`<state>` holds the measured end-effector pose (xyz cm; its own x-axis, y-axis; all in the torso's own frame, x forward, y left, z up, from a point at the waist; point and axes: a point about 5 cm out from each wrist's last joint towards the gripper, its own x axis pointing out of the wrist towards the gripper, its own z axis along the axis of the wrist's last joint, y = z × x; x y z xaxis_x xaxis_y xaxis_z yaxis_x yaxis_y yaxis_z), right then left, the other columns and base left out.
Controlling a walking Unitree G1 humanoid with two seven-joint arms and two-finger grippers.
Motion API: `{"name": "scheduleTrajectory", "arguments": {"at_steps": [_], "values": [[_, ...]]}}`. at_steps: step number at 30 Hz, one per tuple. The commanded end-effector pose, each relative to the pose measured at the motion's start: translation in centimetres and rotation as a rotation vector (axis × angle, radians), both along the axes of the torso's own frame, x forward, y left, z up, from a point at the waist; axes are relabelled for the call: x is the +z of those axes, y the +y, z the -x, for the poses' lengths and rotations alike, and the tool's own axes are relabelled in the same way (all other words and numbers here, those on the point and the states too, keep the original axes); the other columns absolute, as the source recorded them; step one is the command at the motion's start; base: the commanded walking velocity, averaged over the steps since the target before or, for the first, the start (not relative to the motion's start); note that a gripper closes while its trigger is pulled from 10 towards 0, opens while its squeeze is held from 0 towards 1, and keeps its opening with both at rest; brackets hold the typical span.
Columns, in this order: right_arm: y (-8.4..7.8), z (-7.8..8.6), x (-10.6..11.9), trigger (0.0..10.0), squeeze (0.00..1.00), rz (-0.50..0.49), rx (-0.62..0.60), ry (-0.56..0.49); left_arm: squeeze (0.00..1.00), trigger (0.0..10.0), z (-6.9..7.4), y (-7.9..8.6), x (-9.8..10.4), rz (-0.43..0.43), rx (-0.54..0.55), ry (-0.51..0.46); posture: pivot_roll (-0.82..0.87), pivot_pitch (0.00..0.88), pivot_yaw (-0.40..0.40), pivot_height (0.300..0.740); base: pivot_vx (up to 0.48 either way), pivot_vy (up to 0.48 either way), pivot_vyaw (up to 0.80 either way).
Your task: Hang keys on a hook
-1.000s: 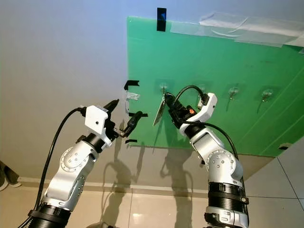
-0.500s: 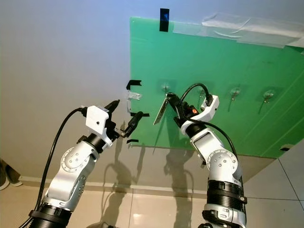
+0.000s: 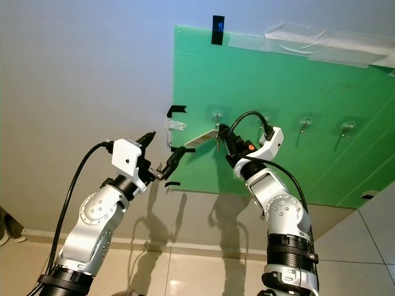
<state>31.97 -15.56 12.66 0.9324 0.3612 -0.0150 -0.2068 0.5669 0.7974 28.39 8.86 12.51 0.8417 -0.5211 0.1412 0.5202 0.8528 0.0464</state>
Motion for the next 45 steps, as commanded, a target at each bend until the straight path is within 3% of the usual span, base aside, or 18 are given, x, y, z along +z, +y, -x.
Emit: {"name": "scheduleTrajectory", "arguments": {"at_steps": [1, 8, 12, 20, 25, 34, 38, 40, 42, 45], "values": [[-1.3, 0.4, -1.0, 10.0, 1.0, 0.069, -0.058, 0.038, 0.0, 10.0, 0.1, -0.3, 0.1, 0.006, -0.004, 0.002, -0.07, 0.0, -0.049, 0.74, 0.0, 0.0, 0.0], [-1.8, 0.6, -0.5, 10.0, 1.0, 0.052, -0.097, -0.003, 0.0, 10.0, 0.2, -0.3, 0.0, 0.005, -0.007, 0.003, -0.07, 0.0, -0.048, 0.74, 0.0, 0.0, 0.0], [-2.2, 0.6, -0.2, 10.0, 1.0, 0.139, -0.133, -0.046, 0.0, 10.0, 0.2, -0.4, 0.0, 0.006, -0.009, 0.004, -0.08, 0.0, -0.047, 0.74, 0.0, 0.0, 0.0], [-1.6, 0.9, -0.2, 10.0, 1.0, 0.132, -0.079, -0.049, 0.0, 10.0, 0.3, -0.4, 0.1, 0.004, -0.015, 0.004, -0.08, 0.0, -0.044, 0.74, 0.0, 0.0, 0.0], [-0.9, 1.5, -0.8, 10.0, 1.0, 0.19, 0.009, -0.027, 0.0, 10.0, 0.3, -0.4, 0.1, 0.002, -0.016, 0.005, -0.08, 0.0, -0.046, 0.74, 0.0, 0.0, 0.0], [-1.9, 1.5, 0.2, 10.0, 1.0, 0.265, 0.007, -0.055, 0.0, 10.0, 0.3, -0.5, 0.0, 0.003, -0.015, 0.008, -0.08, 0.0, -0.052, 0.74, 0.0, 0.0, 0.0], [-2.0, 1.8, 0.4, 10.0, 1.0, 0.351, 0.052, -0.068, 0.0, 10.0, 0.3, -0.7, 0.0, 0.005, -0.014, 0.008, -0.08, 0.0, -0.056, 0.74, 0.0, 0.0, 0.0], [-2.0, 2.0, 0.4, 10.0, 1.0, 0.433, 0.065, -0.087, 0.0, 10.0, 0.3, -0.6, 0.0, 0.004, -0.013, 0.007, -0.08, 0.0, -0.056, 0.74, 0.0, 0.0, 0.0], [-2.3, 2.8, 0.5, 10.0, 1.0, 0.601, 0.066, -0.128, 0.0, 10.0, 0.3, -0.2, -0.2, -0.026, 0.007, 0.001, -0.08, 0.0, -0.054, 0.74, 0.0, 0.0, 0.0], [-2.3, 3.8, 0.3, 10.0, 1.0, 0.654, 0.065, -0.143, 0.0, 10.0, 0.5, 0.2, -0.3, -0.025, 0.011, 0.004, -0.08, 0.0, -0.051, 0.74, 0.0, 0.0, 0.0]]}}
